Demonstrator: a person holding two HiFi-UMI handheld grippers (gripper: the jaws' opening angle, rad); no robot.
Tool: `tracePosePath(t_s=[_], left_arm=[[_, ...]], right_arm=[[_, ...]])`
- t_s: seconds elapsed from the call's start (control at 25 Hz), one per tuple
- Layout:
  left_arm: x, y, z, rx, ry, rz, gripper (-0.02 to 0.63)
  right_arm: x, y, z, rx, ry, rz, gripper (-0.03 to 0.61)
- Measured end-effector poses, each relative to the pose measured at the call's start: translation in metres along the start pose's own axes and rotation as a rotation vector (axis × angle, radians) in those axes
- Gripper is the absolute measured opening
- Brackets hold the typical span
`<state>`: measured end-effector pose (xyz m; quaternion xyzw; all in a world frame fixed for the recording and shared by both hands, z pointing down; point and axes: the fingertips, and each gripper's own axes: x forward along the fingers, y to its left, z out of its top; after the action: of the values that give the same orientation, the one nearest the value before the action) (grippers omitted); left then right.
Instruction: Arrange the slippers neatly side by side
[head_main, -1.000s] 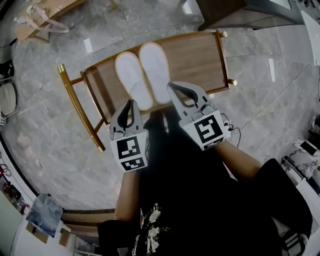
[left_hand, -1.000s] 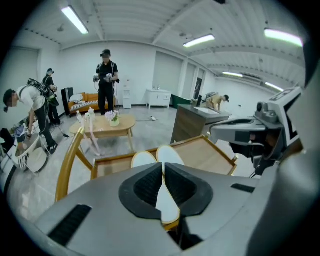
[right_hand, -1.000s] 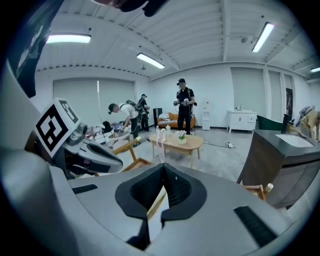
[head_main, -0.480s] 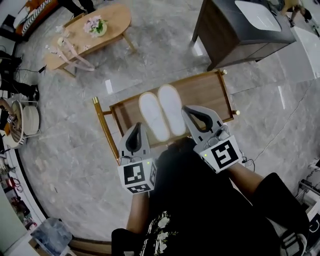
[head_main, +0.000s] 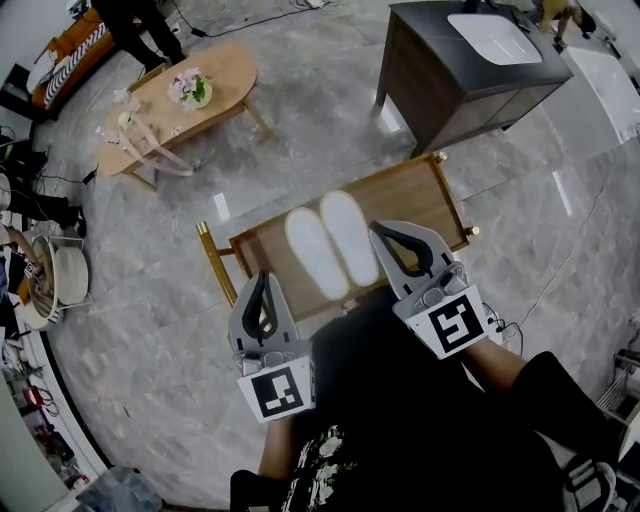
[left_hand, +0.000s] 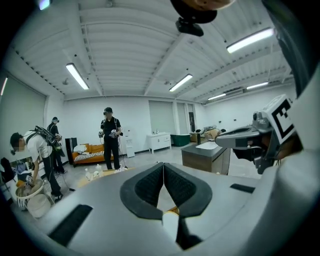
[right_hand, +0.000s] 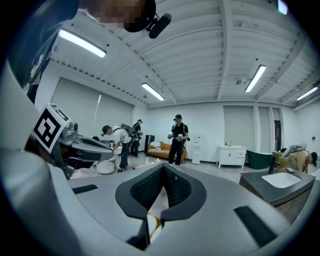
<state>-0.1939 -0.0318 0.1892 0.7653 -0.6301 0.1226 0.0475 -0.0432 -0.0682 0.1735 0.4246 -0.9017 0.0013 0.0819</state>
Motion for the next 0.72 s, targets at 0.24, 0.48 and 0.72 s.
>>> tracePosePath(t_s=[0.24, 0.48, 0.72], left_arm=[[0.000, 0.007, 0.002, 0.018, -0.023, -0.013, 0.005], [0.000, 0.010, -0.004, 0.030, -0.018, -0.003, 0.005], [0.000, 0.005, -0.004, 0.032, -0.023, -0.020, 0.005]], right_arm=[[-0.001, 0.007, 0.000, 0.010, 0.000, -0.023, -0.002], [-0.005, 0.012, -0.003, 0.011, 0.003, -0.037, -0.002], [-0.012, 0.004, -0.004, -0.008, 0.024, -0.071, -0.002]])
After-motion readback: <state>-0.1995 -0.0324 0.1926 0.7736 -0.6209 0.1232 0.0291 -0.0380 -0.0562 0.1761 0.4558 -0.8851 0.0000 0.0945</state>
